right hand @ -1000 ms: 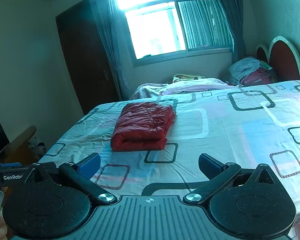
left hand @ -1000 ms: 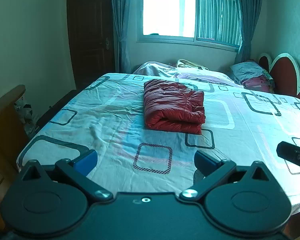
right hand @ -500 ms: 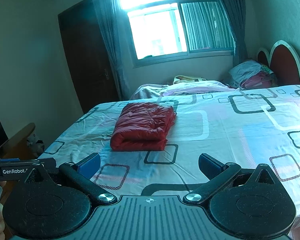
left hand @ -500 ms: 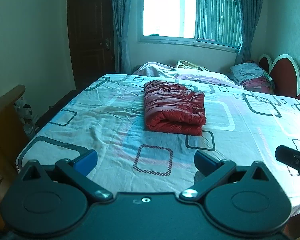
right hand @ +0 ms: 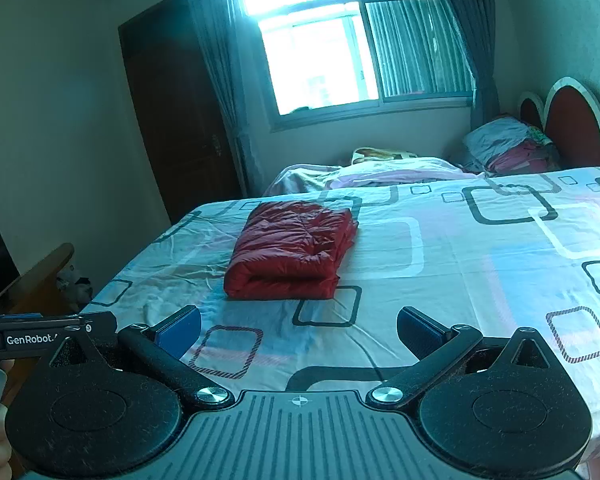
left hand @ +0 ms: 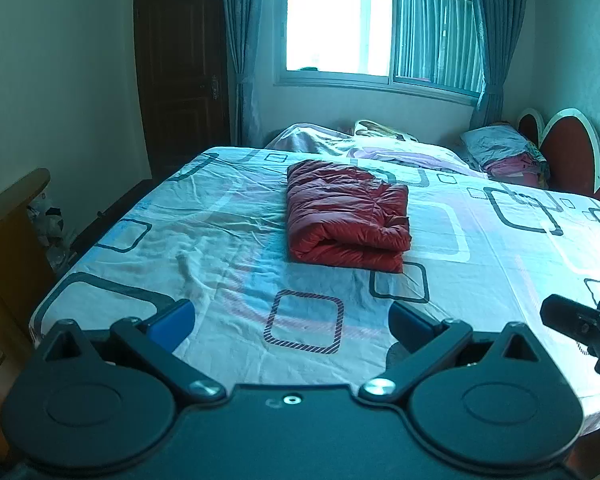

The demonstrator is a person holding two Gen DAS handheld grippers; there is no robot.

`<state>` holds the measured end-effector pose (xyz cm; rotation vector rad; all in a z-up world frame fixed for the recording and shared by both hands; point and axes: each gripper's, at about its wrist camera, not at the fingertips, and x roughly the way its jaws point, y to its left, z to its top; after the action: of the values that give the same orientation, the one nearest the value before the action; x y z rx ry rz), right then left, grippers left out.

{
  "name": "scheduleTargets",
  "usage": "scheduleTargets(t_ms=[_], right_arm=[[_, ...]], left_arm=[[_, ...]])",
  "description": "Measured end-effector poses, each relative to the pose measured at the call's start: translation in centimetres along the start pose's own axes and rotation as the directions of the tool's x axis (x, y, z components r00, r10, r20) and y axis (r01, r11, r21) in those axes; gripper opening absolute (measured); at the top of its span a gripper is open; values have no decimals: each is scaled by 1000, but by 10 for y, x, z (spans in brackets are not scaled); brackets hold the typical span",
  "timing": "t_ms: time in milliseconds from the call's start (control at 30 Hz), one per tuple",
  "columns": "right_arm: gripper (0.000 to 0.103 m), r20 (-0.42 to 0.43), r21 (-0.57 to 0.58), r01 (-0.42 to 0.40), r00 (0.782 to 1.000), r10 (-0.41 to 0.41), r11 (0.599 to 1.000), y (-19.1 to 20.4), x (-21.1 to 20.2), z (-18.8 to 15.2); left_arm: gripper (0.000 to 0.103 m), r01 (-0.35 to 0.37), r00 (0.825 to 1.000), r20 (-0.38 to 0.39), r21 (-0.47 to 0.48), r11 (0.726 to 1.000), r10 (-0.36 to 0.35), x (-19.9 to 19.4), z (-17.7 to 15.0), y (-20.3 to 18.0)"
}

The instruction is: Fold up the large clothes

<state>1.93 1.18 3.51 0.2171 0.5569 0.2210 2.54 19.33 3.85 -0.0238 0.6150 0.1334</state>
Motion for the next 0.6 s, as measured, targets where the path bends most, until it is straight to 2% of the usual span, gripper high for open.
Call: scheduleTargets(t_ms=[600], right_arm=[[103, 0, 11, 26, 1000, -26, 1000, -11, 3, -1]], left_arm=[[103, -9, 1000, -1, -2, 1000, 9, 3, 1, -4]])
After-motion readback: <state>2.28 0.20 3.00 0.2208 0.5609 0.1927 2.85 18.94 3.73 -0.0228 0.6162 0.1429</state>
